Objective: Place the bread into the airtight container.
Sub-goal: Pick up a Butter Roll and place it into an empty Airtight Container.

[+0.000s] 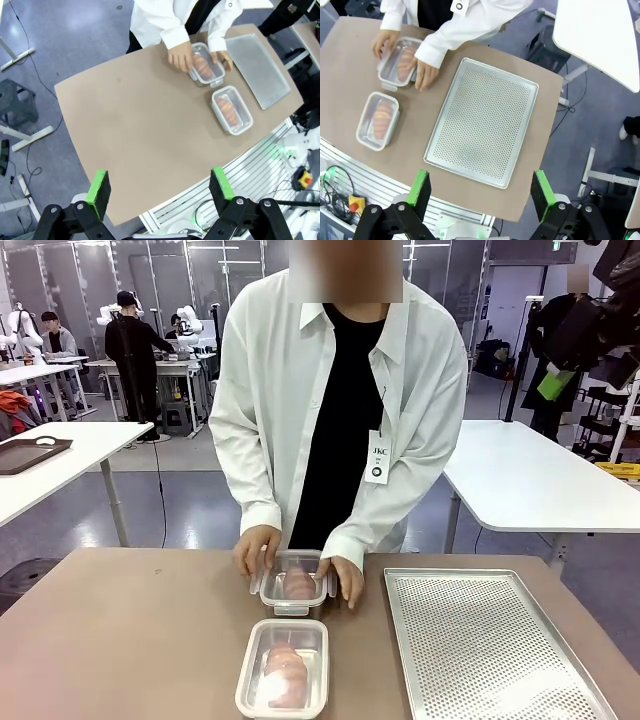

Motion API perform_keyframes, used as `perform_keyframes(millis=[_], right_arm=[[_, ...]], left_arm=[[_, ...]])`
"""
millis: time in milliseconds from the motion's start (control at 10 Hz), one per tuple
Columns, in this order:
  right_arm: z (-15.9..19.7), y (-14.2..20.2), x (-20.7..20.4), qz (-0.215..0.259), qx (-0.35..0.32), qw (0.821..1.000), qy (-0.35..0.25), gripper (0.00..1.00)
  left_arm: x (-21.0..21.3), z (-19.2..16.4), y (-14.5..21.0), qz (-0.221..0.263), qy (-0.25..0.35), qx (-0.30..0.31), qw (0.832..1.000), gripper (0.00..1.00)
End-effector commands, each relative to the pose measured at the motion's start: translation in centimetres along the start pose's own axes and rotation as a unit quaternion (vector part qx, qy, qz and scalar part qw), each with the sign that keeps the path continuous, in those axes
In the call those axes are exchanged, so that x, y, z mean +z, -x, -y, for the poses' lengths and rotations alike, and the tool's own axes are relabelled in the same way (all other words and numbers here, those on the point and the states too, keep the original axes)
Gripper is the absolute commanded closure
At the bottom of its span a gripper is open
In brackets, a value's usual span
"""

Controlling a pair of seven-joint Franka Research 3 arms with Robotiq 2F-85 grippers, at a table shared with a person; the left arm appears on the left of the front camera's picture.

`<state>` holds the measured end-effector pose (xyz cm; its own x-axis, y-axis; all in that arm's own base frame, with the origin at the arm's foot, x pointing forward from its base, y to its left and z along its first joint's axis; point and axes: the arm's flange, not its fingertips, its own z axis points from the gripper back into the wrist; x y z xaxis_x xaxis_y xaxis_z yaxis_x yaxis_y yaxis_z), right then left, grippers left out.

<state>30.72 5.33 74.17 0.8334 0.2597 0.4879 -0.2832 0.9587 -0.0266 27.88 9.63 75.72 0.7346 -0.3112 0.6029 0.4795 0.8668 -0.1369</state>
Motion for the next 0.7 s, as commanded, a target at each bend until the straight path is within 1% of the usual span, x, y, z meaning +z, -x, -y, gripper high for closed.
perform_keyframes(millis=[0, 600], right_arm=[[0.04, 0.07, 0.14, 0.001, 0.005, 1.0, -0.006, 0.0], [0.04, 0.07, 0.14, 0.001, 0.005, 1.0, -0.006, 0.0]], left_arm=[[0.17, 0.01, -0.11, 0.0, 0.001, -0.008, 1.0, 0.0], [0.17, 0.01, -0.11, 0.0, 0.001, -0.008, 1.0, 0.0]])
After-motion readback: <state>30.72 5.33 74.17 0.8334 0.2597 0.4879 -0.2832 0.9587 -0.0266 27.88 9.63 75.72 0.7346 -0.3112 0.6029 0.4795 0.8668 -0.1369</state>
